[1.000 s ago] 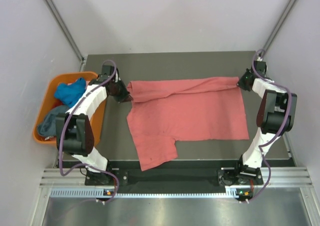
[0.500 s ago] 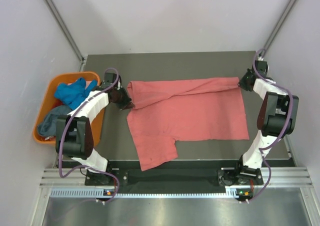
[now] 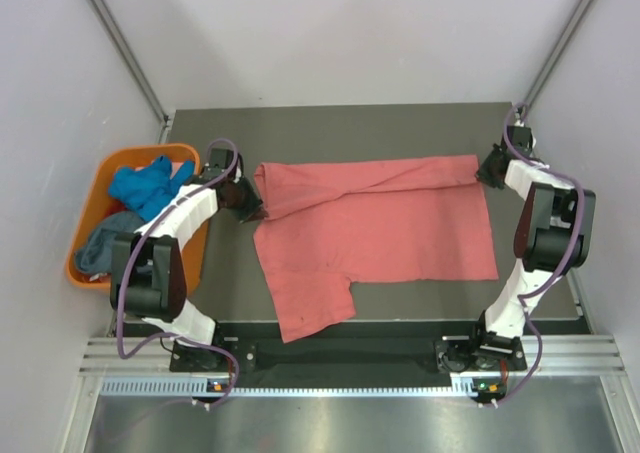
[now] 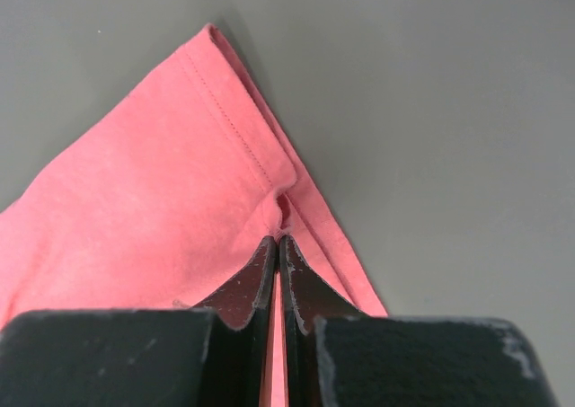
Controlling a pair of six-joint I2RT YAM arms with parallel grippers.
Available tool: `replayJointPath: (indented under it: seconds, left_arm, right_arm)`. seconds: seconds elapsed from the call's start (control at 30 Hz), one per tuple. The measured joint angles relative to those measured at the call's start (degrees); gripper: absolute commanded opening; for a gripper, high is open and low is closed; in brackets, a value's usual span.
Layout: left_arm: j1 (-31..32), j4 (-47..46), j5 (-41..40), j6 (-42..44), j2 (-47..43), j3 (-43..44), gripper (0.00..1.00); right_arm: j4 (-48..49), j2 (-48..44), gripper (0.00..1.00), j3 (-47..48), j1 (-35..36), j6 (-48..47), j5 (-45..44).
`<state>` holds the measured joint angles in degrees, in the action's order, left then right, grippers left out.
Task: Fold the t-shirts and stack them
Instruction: Fold the tshirt
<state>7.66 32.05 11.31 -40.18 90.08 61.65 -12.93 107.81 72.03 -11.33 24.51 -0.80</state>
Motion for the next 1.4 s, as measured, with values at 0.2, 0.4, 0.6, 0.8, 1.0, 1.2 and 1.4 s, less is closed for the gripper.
replayJointPath:
  seconds: [0.2, 0.4, 0.6, 0.8, 1.0, 1.2, 1.4]
  left_arm:
    - [1.0, -1.7, 2.0, -1.9, -2.3, -3.1, 0.0]
    - [3.7, -3.8, 2.8, -4.3, -2.6, -5.0, 0.0]
    - [5.8, -6.2, 2.8, -7.5, -4.0, -6.9, 0.0]
    - [6.7, -11.1, 3.4, -11.0, -5.6, -10.7, 0.0]
    - [7.2, -14.1, 3.8, -13.1, -8.2, -12.2, 0.0]
    - [7.8, -16.2, 3.8, -14.4, -9.5, -12.2, 0.0]
    - [9.7, -18.3, 3.8, -15.7, -9.5, -13.1, 0.0]
  right_arm:
    - [-0.4, 0.7, 0.0, 0.5, 0.0, 0.0, 0.1]
    - [-0.9, 0.7, 0.0, 2.1, 0.0, 0.0, 0.3]
    - [-1.2, 0.7, 0.0, 3.2, 0.0, 0.0, 0.7]
    - [-1.3, 0.7, 0.0, 3.5, 0.0, 0.0, 0.9]
    - [-1.4, 1.1, 0.0, 3.9, 0.0, 0.0, 1.6]
    - [-1.5, 1.3, 0.0, 4.2, 0.0, 0.0, 1.8]
    - [-1.5, 1.6, 0.0, 4.2, 0.0, 0.0, 1.8]
